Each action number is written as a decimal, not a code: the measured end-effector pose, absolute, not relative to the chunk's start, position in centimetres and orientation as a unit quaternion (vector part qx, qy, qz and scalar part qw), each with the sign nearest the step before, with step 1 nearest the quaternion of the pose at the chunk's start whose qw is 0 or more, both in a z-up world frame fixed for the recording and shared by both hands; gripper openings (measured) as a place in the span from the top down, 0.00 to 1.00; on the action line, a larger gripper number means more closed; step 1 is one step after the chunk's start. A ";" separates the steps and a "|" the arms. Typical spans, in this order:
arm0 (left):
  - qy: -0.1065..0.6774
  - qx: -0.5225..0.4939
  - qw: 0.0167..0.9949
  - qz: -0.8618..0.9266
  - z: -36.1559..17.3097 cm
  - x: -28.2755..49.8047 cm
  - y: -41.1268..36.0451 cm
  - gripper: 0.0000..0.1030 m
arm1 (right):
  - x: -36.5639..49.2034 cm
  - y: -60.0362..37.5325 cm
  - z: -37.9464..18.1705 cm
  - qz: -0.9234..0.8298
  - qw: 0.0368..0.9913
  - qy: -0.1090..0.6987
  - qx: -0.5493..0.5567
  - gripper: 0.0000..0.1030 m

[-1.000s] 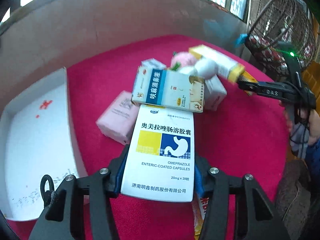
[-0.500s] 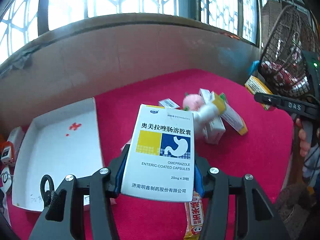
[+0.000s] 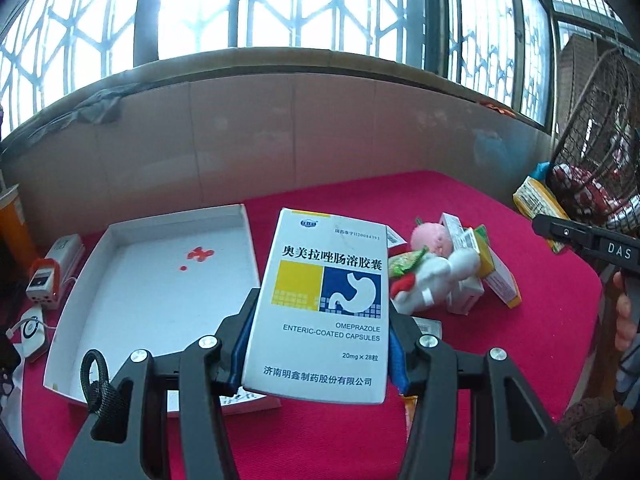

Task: Organize objects
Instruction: 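Carry the Omeprazole box and yellow tissue pack with both grippers toward the white tray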

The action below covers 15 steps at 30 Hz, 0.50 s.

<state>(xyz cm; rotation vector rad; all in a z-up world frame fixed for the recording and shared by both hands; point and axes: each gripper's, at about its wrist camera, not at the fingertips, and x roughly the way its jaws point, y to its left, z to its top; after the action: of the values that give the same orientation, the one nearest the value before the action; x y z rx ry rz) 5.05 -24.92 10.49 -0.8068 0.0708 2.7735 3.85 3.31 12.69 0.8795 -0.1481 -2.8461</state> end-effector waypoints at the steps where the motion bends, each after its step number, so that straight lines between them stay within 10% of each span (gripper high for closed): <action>1: 0.022 -0.277 0.123 0.953 10.4 5.3 -25.3 0.49 | 3.8 2.9 12.8 -0.951 0.082 -0.047 0.295 0.49; 15: -0.022 -0.267 0.084 0.960 10.6 5.5 -30.1 0.49 | 3.4 -2.4 13.9 -0.949 0.115 -0.014 0.295 0.49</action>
<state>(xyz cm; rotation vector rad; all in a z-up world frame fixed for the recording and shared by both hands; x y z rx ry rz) 5.46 -30.10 10.63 -0.7975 -0.0665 2.8644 3.41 -2.40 13.89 0.8632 -0.0409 -2.7798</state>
